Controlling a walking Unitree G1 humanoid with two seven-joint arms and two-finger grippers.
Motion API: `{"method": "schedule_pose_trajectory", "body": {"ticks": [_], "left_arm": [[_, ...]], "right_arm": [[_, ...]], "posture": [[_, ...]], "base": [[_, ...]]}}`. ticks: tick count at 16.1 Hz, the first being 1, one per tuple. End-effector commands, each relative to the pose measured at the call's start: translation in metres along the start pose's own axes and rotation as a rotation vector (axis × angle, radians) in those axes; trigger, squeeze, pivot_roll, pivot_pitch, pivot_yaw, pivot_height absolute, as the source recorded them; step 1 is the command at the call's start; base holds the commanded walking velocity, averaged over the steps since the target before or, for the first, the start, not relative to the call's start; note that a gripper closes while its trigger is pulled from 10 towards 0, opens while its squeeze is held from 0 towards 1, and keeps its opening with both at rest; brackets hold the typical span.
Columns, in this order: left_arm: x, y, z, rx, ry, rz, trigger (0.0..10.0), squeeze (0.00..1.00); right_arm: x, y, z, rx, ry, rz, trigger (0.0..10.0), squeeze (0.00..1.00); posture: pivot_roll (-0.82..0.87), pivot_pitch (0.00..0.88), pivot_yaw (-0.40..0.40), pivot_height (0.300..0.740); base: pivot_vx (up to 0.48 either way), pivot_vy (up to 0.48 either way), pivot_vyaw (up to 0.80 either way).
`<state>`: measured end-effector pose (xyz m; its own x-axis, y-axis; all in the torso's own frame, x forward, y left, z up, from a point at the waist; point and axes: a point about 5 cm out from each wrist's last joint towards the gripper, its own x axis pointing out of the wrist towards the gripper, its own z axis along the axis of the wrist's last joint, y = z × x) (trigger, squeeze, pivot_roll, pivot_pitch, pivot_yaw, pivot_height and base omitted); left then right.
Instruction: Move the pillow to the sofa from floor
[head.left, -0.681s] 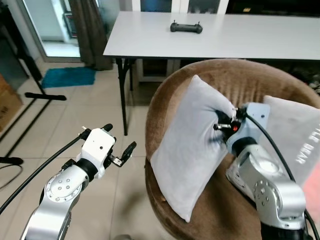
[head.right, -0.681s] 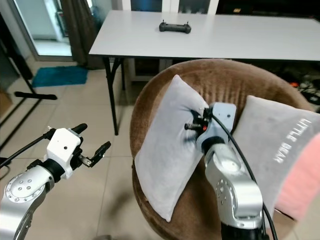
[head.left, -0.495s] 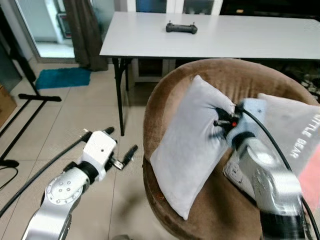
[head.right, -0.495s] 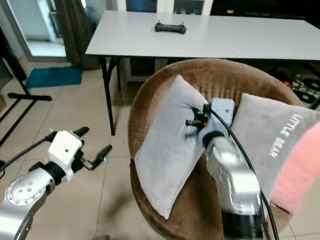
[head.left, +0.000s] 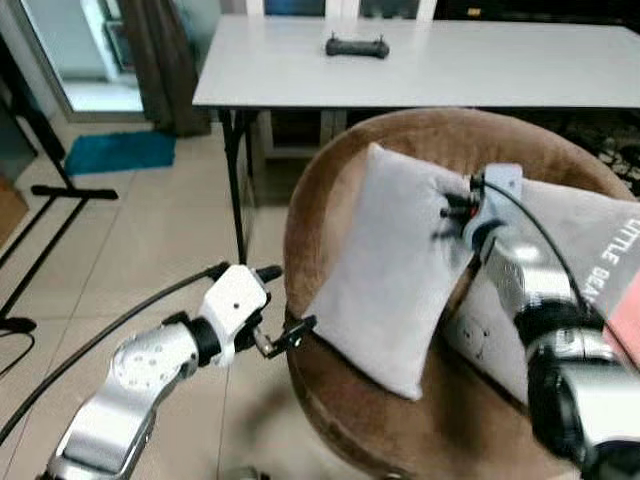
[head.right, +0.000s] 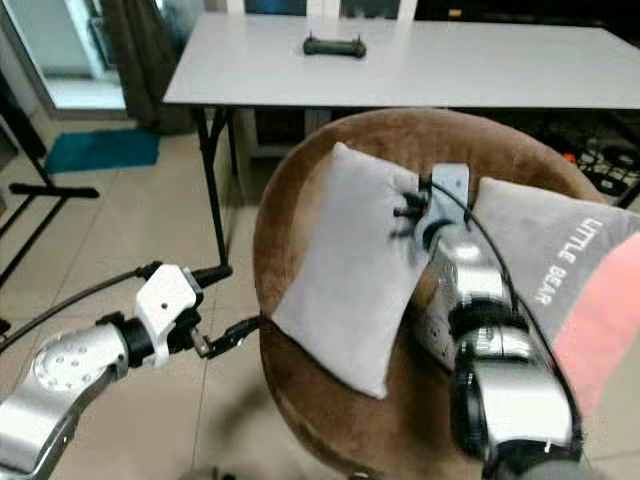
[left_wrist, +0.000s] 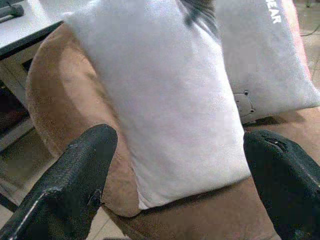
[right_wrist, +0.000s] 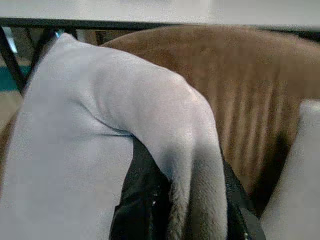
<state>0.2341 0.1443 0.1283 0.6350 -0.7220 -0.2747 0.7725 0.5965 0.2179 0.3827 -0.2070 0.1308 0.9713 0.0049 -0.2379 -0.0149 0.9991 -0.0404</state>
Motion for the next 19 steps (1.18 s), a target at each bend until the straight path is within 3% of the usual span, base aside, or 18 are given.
{"method": "schedule_pose_trajectory", "body": {"ticks": [1, 7, 9, 11, 13, 15, 17, 18, 19], "left_arm": [[0.001, -0.001, -0.003, -0.007, 0.013, -0.024, 10.0, 0.01], [0.002, 0.004, -0.003, -0.016, 0.006, 0.009, 10.0, 0.01], [0.002, 0.005, -0.003, -0.013, -0.005, 0.048, 10.0, 0.01], [-0.001, 0.012, -0.004, -0.017, -0.015, 0.181, 10.0, 0.01], [-0.003, 0.016, -0.003, -0.022, -0.028, 0.287, 10.0, 0.01], [-0.011, 0.018, -0.006, -0.057, -0.030, 0.454, 10.0, 0.00], [-0.017, 0.021, -0.009, -0.074, -0.019, 0.530, 10.0, 0.00], [-0.022, 0.023, -0.009, -0.068, -0.021, 0.592, 10.0, 0.00], [-0.023, 0.024, -0.008, -0.058, -0.020, 0.608, 10.0, 0.00]], "right_arm": [[0.001, -0.009, 0.011, -0.078, -0.035, -0.057, 10.0, 1.00], [-0.001, -0.032, 0.010, -0.171, -0.036, -0.153, 10.0, 1.00], [-0.004, -0.042, 0.014, -0.129, -0.080, -0.180, 10.0, 1.00], [-0.009, -0.055, 0.018, 0.008, -0.157, -0.189, 10.0, 1.00], [-0.013, -0.056, 0.015, 0.033, -0.217, -0.156, 10.0, 1.00], [-0.032, -0.029, -0.008, 0.086, -0.304, -0.030, 10.0, 1.00], [-0.046, -0.013, -0.019, 0.073, -0.253, -0.015, 10.0, 1.00], [-0.070, 0.008, -0.030, 0.081, -0.209, -0.018, 10.0, 1.00], [-0.082, 0.016, -0.033, 0.099, -0.198, -0.025, 10.0, 1.00]], "posture": [[0.11, 0.000, -0.022, 0.740], [0.11, 0.000, -0.028, 0.740], [0.10, 0.000, -0.019, 0.740], [0.09, 0.000, -0.011, 0.740], [0.08, 0.000, -0.015, 0.740], [0.09, 0.000, -0.034, 0.740], [0.09, 0.000, -0.034, 0.740], [0.08, 0.000, -0.037, 0.740], [0.08, 0.000, -0.037, 0.740]], "base": [[0.000, 0.000, 0.00], [0.000, 0.000, 0.00], [0.000, 0.000, 0.00], [0.000, 0.000, 0.00], [0.000, 0.000, 0.00], [0.000, 0.000, 0.00], [0.000, 0.000, 0.00], [0.000, 0.000, -0.76], [0.000, 0.000, -0.76]]}}
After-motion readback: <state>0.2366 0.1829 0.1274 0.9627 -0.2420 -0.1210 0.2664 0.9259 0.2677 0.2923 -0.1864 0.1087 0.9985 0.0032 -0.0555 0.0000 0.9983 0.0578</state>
